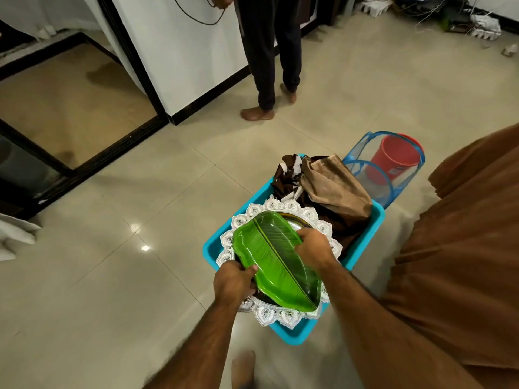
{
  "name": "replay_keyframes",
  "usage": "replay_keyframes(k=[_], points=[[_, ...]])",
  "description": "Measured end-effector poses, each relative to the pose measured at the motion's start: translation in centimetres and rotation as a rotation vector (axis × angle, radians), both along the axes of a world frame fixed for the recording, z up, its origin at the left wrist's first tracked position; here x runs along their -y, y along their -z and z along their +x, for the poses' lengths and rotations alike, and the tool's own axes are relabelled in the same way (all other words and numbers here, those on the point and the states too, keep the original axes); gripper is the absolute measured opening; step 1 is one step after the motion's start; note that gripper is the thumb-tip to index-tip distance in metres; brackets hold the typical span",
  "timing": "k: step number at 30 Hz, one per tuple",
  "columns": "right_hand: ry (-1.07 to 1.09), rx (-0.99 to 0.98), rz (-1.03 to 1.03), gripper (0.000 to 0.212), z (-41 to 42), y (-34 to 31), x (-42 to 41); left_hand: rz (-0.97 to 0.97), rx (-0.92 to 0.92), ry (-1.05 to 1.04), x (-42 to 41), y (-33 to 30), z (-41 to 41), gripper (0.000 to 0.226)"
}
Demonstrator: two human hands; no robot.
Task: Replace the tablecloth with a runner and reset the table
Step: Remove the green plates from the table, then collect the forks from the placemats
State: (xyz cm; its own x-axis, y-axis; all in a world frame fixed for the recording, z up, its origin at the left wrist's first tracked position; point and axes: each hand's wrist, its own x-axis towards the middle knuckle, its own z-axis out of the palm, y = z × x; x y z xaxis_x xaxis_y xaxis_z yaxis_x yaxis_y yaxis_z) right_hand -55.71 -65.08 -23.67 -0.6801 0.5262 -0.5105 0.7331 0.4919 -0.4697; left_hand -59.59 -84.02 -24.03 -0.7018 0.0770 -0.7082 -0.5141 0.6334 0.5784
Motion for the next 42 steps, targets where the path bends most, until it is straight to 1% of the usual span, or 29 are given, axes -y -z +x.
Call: replay_keyframes(k=[7, 12, 15, 16, 18, 20, 24, 28, 30, 33, 36, 38, 42], points=[[-0.02, 0.001, 0.027, 0.035, -0.5, 0.2, -0.3, -0.023, -0.009, 0.016, -0.8, -0.5, -0.2, 0.026], [-0.054, -0.002, 0.106, 0.036, -0.6, -0.2, -0.1, -0.085, -0.032, 0.072, -0.6, -0.7, -0.3, 0.029], [-0.046, -0.029, 0.161, 0.027, -0.5, -0.9, 0.0, -0.168, -0.12, 0.148, -0.3, -0.7, -0.6, 0.033], [-0.034, -0.042, 0.171, 0.027, -0.3, -1.3, 0.1, -0.204, -0.161, 0.167, -0.2, -1.2, -0.6, 0.032], [-0.006, -0.083, 0.163, 0.037, 0.1, -2.2, 0.4, -0.24, -0.25, 0.181, -0.1, -3.0, -0.5, 0.027], [0.023, -0.136, 0.113, 0.044, 0.9, -3.8, 0.9, -0.214, -0.338, 0.203, -0.1, -5.2, -0.4, 0.026], [0.128, -0.233, 0.055, 0.032, 3.4, -7.9, 1.8, -0.069, -0.428, 0.317, -1.3, -9.4, 0.6, 0.026], [0.299, -0.329, -0.012, 0.022, 8.2, -12.3, 2.4, 0.049, -0.485, 0.525, -3.5, -13.9, 4.2, 0.02], [0.375, -0.359, 0.02, 0.021, 11.7, -14.8, 2.4, 0.097, -0.523, 0.646, -4.8, -16.3, 6.6, 0.019], [0.489, -0.38, 0.062, 0.022, 17.7, -18.3, 1.9, 0.21, -0.585, 0.769, -7.1, -19.5, 10.5, 0.016], [0.665, -0.448, 0.14, 0.017, 25.6, -21.4, 1.7, 0.314, -0.605, 0.916, -9.2, -22.2, 15.9, 0.014], [0.787, -0.481, 0.152, 0.009, 30.7, -23.1, 1.4, 0.363, -0.606, 0.985, -10.8, -23.6, 19.6, 0.015], [0.945, -0.53, 0.246, 0.008, 40.8, -25.7, 1.5, 0.439, -0.601, 1.12, -13.3, -25.6, 27.6, 0.015]])
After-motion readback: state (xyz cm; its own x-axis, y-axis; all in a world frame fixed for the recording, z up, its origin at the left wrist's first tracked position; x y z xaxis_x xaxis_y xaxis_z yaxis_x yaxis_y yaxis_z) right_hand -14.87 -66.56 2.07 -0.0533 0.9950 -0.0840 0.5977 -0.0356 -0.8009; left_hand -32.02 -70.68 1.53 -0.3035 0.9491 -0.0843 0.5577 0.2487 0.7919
